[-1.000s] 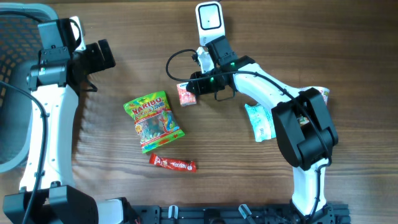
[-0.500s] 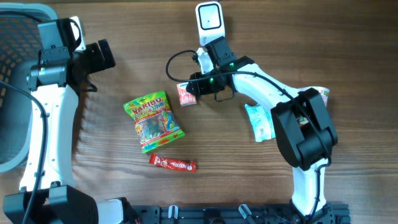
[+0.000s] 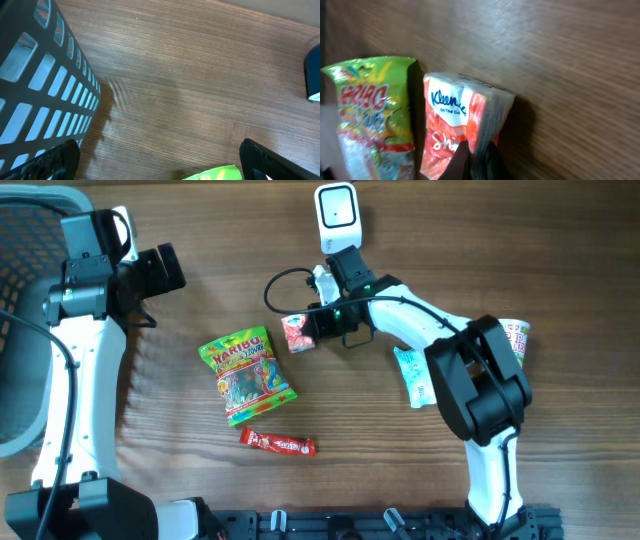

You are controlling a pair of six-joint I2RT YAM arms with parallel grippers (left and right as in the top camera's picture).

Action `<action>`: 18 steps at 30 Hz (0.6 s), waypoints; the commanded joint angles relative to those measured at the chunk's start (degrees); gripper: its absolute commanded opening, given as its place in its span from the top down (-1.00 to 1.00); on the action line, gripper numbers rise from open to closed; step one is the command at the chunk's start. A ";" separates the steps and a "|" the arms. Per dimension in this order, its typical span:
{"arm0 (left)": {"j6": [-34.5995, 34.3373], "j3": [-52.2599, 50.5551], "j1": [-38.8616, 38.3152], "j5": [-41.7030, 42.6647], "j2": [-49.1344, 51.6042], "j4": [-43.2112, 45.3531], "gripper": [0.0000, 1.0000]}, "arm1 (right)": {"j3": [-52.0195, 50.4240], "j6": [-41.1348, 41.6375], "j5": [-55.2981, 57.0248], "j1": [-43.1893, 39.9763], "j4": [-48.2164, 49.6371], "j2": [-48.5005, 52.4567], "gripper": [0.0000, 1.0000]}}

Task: Scan the item barcode

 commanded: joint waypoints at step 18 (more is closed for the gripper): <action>0.90 0.44 0.48 0.48 -0.52 0.13 -1.00 | -0.44 -62.10 -55.10 -28.06 -57.07 -14.19 0.91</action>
